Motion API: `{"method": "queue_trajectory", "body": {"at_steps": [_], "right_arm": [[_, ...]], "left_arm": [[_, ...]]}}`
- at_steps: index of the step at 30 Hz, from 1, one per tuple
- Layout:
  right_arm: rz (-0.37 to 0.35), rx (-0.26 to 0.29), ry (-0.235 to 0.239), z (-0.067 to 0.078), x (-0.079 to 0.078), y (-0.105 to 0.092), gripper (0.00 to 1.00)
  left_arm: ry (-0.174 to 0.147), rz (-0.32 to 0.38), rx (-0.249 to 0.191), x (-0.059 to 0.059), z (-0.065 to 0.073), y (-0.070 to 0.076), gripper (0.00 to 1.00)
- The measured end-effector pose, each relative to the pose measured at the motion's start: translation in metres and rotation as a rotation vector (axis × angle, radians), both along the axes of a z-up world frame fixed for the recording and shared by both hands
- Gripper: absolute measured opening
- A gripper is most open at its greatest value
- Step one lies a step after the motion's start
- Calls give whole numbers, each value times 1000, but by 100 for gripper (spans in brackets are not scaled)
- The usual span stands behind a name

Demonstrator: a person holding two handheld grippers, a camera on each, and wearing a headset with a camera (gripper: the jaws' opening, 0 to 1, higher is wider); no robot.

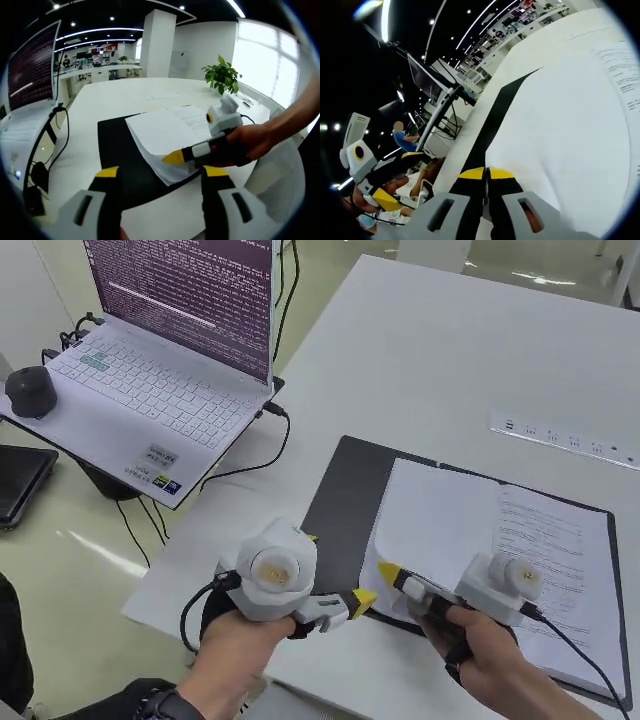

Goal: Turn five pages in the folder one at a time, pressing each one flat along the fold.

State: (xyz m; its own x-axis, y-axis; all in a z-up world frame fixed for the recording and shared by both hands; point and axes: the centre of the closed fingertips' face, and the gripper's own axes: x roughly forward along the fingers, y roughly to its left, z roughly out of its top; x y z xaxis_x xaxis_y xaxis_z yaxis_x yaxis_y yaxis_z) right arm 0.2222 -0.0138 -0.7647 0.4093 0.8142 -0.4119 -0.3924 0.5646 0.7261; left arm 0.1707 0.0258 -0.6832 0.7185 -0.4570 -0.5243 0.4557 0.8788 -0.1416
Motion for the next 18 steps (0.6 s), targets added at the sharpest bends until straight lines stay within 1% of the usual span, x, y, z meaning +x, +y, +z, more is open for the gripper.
{"method": "queue_trajectory", "body": {"at_steps": [2,4,8,10,11,12,14,18], "right_arm": [[-12,-2,18,-6,1,0,0],[-27,-27,45,-14,-1,-2,0],[-48,-36,64,-22,-3,-3,0],[-68,-31,74,-26,-2,-4,0],[-89,-25,91,-27,-1,-4,0],[-95,-25,93,-27,-1,-4,0],[-99,-28,87,-27,-1,-1,0],[-98,-4,107,-23,-1,2,5]], "left_arm": [[3,-2,5,0,-1,2,64],[6,3,5,0,-2,5,64],[8,8,6,-1,-4,9,64],[12,12,7,-1,-5,10,64],[14,14,6,-1,-6,11,64],[15,15,5,-1,-7,12,64],[21,18,4,-1,-9,13,64],[40,20,-10,0,-13,13,64]]}}
